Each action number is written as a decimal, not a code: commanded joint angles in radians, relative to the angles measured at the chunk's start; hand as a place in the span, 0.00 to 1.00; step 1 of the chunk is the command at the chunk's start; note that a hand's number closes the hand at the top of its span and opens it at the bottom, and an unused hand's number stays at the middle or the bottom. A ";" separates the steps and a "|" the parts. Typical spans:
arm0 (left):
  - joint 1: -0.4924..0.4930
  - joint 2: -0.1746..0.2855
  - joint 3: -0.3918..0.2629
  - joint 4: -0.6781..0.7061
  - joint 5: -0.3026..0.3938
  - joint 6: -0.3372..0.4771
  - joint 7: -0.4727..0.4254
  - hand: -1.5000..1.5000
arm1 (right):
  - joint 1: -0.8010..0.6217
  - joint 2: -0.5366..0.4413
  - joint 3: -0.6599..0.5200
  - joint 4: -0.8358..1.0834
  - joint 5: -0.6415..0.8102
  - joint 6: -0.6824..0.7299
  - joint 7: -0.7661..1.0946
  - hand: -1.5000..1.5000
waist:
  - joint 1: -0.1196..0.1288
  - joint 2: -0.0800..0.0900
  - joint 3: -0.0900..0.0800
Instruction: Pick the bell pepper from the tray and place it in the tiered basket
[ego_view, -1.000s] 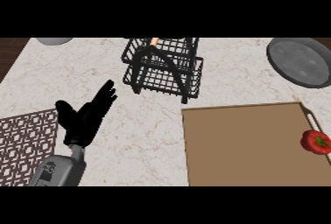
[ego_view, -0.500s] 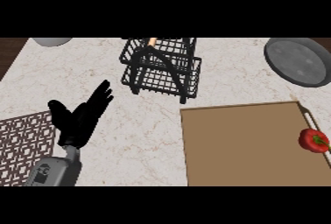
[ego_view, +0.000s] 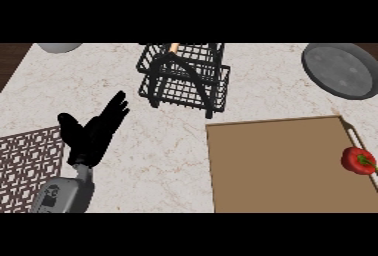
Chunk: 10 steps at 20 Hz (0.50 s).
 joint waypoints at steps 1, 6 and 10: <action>-0.052 -0.067 -0.019 0.046 -0.059 0.050 -0.012 0.50 | -0.009 0.014 -0.007 0.066 0.101 0.020 -0.099 0.00 | 0.000 0.001 0.000; -0.035 -0.009 0.052 0.038 -0.032 -0.034 -0.010 0.50 | -0.002 0.087 -0.025 -0.007 0.121 -0.056 -0.001 0.00 | 0.000 0.000 0.000; 0.011 -0.063 0.006 -0.013 -0.058 -0.013 -0.010 0.50 | -0.073 0.146 -0.017 0.067 0.189 -0.131 -0.005 0.00 | 0.006 0.001 0.000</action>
